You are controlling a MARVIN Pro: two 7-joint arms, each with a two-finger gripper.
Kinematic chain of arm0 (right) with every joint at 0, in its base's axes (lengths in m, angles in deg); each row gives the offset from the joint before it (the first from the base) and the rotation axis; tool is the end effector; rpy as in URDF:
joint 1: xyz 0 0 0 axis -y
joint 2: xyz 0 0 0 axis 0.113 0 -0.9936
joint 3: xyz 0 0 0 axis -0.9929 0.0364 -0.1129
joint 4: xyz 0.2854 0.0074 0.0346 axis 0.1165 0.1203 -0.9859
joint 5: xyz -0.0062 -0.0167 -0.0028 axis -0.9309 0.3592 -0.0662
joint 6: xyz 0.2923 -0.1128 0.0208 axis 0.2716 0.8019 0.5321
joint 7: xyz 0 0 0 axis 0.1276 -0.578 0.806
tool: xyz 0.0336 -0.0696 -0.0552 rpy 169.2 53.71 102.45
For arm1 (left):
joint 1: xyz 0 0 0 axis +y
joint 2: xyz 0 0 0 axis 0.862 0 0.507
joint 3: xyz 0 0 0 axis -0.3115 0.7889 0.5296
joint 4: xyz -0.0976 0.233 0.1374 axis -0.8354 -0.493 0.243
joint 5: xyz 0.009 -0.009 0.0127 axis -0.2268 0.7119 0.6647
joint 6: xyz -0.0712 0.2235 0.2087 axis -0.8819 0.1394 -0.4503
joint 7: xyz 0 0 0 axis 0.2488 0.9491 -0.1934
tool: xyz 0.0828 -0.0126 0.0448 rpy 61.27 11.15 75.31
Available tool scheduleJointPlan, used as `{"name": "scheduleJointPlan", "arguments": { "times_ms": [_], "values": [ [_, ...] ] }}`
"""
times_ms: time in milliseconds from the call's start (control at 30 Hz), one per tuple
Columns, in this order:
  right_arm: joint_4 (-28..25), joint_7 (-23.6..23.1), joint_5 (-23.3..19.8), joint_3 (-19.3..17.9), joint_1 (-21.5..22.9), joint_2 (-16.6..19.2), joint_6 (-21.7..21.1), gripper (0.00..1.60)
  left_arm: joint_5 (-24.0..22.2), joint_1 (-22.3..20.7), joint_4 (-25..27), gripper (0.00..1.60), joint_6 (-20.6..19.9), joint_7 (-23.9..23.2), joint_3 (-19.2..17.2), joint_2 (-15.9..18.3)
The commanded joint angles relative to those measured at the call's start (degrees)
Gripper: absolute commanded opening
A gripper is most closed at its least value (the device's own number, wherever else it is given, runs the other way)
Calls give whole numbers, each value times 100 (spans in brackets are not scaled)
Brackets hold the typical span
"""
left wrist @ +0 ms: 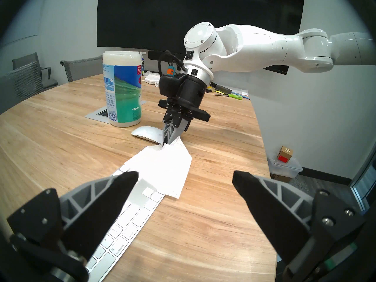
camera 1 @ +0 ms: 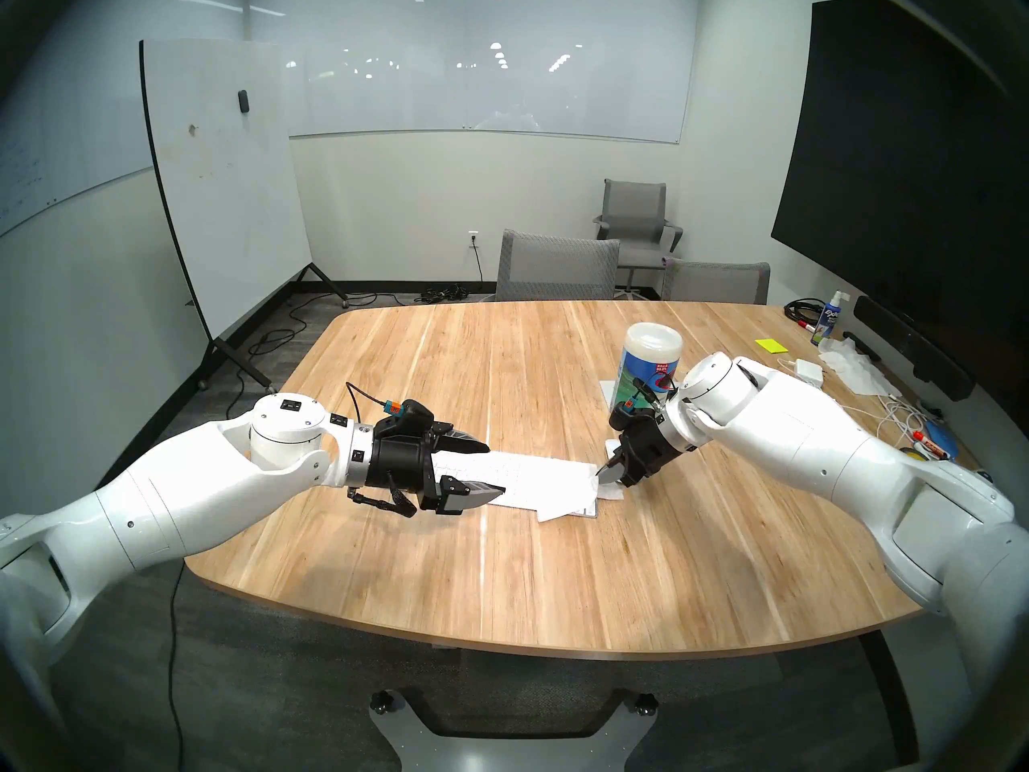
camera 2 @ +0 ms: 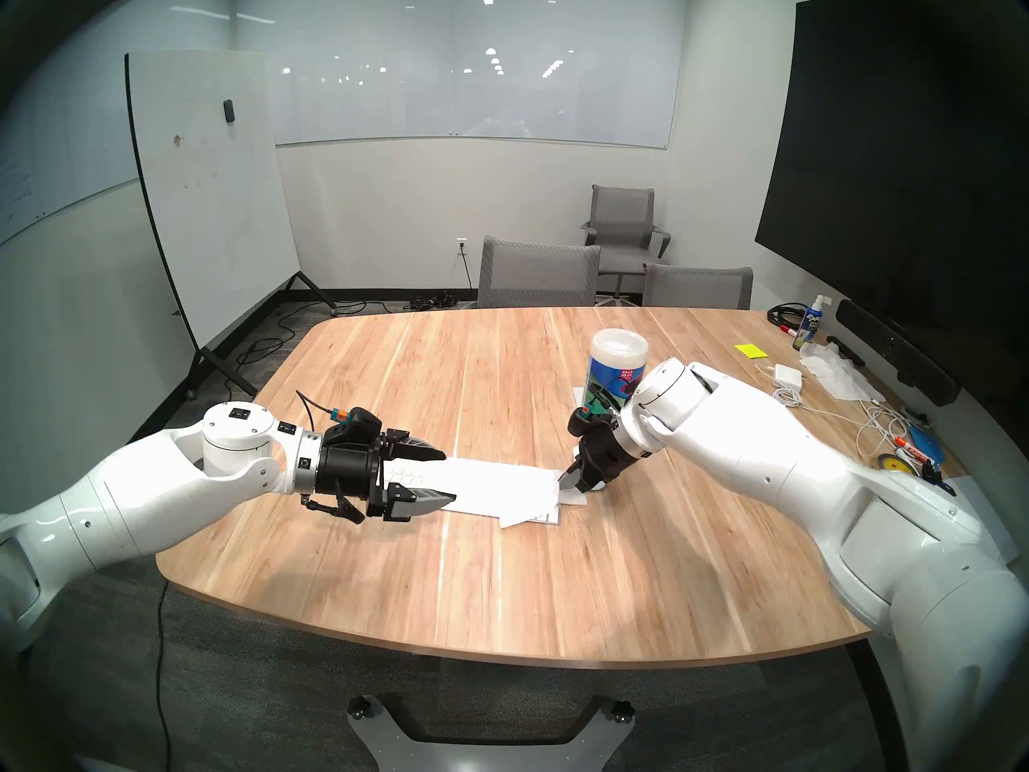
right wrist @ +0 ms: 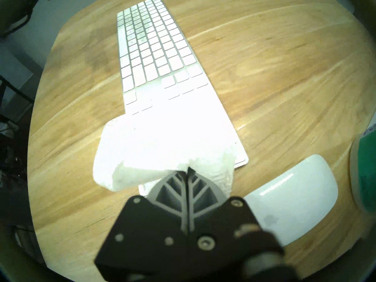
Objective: Wipe the keyboards and mice with a disinfecting wipe, then set the wipe down
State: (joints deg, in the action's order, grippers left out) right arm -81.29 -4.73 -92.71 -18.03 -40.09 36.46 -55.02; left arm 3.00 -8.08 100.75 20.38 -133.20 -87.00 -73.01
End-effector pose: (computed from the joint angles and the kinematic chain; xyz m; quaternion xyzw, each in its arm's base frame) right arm 0.5078 -0.0247 -0.2622 -0.8164 -0.4976 -0.2081 0.2065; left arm 0.4149 0.0017 -0.2315 0.6792 -0.4633 0.4267 0.3768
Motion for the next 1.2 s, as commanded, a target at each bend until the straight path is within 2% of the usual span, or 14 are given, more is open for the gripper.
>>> {"name": "scheduleJointPlan", "arguments": {
  "times_ms": [0,100,500,767,1167],
  "values": [
    [-627,-206,33,-135,-141,605,-80,0,-26,-74,71,160,15,-8,-68,1],
    [-971,-105,-81,-131,-240,801,-141,0,-27,-73,74,160,14,-7,-69,2],
    [-1541,-19,-188,-194,-457,825,-371,0,-28,-73,76,160,13,-6,-70,3],
    [-1502,108,-245,-245,-466,609,-443,0,-28,-73,75,160,14,-6,-69,3],
    [-1248,326,-304,-334,-317,42,-674,0,-26,-74,71,160,15,-8,-68,1]
  ]
}}
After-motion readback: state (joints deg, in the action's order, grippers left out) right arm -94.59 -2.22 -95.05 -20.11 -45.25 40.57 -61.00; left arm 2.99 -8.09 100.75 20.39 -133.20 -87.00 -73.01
